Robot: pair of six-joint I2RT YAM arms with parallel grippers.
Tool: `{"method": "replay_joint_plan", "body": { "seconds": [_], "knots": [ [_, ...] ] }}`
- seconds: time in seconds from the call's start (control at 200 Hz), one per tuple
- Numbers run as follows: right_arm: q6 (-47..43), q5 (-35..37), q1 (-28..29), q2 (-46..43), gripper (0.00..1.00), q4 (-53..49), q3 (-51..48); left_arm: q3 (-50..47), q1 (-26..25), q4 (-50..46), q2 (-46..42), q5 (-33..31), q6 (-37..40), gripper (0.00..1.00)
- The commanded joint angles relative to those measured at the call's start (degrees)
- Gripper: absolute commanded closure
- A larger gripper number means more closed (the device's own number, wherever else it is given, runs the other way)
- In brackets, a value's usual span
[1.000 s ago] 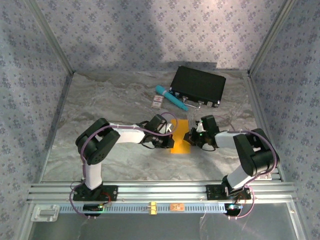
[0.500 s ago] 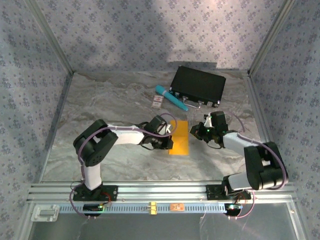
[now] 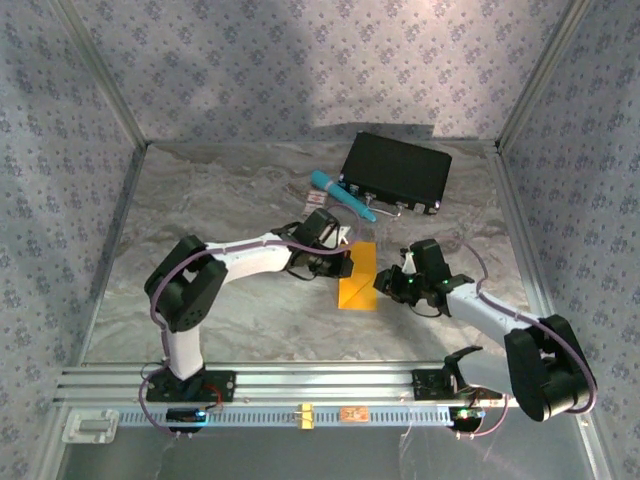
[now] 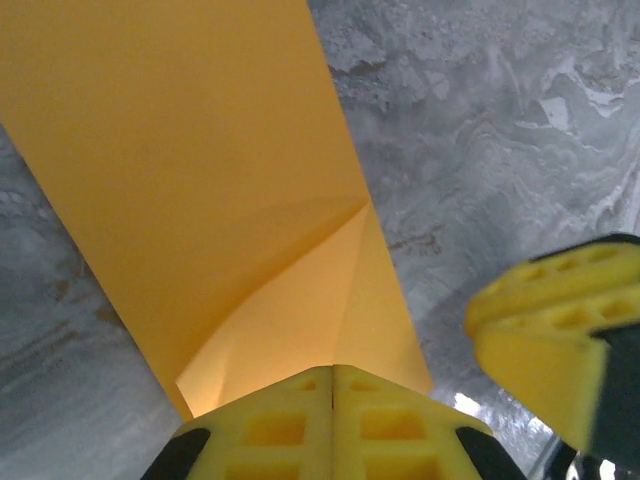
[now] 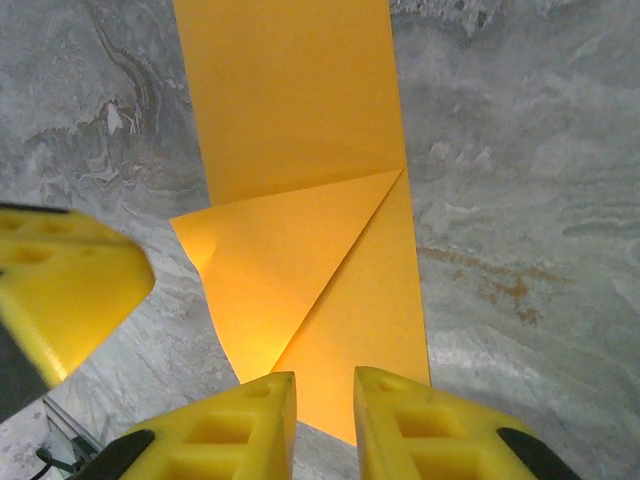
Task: Fold a paper plane with a square sheet of paper (pick it up from the middle)
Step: Fold the triangle a second time at the center of the table, then turn over the paper at the center of the table.
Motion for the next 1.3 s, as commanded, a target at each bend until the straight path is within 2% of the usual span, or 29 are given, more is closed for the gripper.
{"method": "replay_joint_plan", "body": {
  "seconds": [0.0,0.225,0.375,0.76,1.059,1.294],
  "knots": [
    [1.9,1.3,1.4,-0.9,0.74,-2.0,-0.7,1.8,0.4,-3.9,2.8,0.4,2.9,0.95],
    [4.6,2.7,3.2,-0.6,0.65,-4.1,-1.3,2.0,0.5,-5.5,5.9,-1.7,4.4,0.98],
    [5.5,1.9,4.5,0.3,0.64,-4.3,-0.8,-0.8,0.5,-4.2,6.4,-1.4,4.0,0.99],
    [6.1,5.6,7.6,4.7,0.61,-5.2,1.2,-3.5,0.3,-2.8,4.7,-1.3,2.6,0.99],
    [6.1,2.6,6.6,5.8,0.49,5.1,0.5,-3.5,0.2,-2.5,5.0,-1.0,2.2,1.00],
    [3.5,-1.3,3.3,9.2,0.49,9.0,2.9,-3.1,0.1,-2.6,5.2,-0.6,2.0,1.00]
  ]
}}
